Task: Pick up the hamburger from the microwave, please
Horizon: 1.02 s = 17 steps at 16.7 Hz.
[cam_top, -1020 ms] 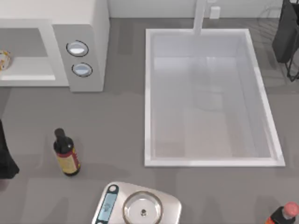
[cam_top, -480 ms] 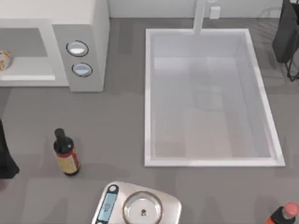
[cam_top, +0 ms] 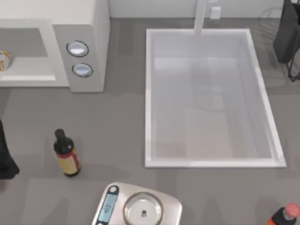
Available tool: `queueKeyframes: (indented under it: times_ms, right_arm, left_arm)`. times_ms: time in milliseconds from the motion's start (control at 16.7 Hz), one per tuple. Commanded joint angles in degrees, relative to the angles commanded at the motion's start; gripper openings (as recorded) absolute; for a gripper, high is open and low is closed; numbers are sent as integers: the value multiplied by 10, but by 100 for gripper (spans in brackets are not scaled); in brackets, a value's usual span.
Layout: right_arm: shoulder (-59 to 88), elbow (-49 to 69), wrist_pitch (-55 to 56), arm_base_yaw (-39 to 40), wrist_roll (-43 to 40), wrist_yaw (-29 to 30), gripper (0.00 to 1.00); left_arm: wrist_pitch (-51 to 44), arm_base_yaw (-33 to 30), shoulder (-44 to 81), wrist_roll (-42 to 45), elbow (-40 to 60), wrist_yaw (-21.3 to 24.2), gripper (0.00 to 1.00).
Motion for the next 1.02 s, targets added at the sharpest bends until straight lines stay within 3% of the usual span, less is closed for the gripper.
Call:
queueKeyframes:
  times_ms: [420,1020]
  right_arm:
    - [0,0,0,0,0,0,100]
    - [0,0,0,0,0,0,100]
  left_arm:
    - [82,18,186,8,77,20,100]
    - [320,69,729,31,304,79,100]
